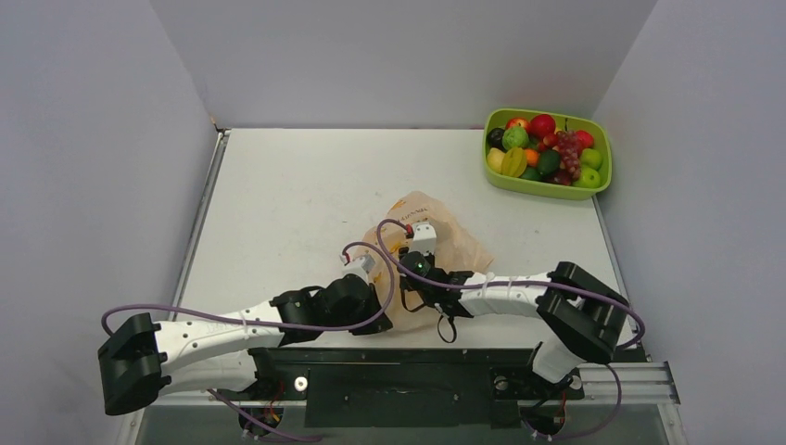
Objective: Take the fake fruits out of the plastic bag
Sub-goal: Take out the fake fruit from the plastic bag.
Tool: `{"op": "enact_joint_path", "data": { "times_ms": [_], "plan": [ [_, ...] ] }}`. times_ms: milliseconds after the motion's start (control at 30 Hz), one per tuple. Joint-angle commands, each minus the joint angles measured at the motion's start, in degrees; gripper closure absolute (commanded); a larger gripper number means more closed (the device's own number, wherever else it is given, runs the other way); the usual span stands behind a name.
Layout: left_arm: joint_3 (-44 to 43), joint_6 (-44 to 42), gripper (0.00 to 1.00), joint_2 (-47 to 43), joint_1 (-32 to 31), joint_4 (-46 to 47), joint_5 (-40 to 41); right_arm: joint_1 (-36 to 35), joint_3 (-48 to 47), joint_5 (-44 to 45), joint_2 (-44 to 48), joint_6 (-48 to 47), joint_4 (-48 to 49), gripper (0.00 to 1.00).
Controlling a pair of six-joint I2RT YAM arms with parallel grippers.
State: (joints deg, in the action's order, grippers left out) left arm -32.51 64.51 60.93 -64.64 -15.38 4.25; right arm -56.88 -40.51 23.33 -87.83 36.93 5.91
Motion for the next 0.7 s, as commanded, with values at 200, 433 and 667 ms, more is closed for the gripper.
{"op": "enact_joint_path", "data": {
  "times_ms": [200, 433, 667],
  "plan": [
    [-1.1, 1.3, 1.0, -4.1, 0.4, -2.4, 0.9, -0.3, -7.1, 11.3, -9.6, -3.2, 12.2, 0.74],
    [0.0, 1.8, 1.0, -5.9, 0.4, -4.1, 1.4, 1.7, -9.0, 12.3, -9.9, -5.8, 15.7, 0.72],
    [0.1, 2.0, 1.0, -6.1, 0.4, -4.7, 1.3, 5.1, -10.3, 15.4, -10.9, -7.1, 15.4, 0.71]
  ]
}}
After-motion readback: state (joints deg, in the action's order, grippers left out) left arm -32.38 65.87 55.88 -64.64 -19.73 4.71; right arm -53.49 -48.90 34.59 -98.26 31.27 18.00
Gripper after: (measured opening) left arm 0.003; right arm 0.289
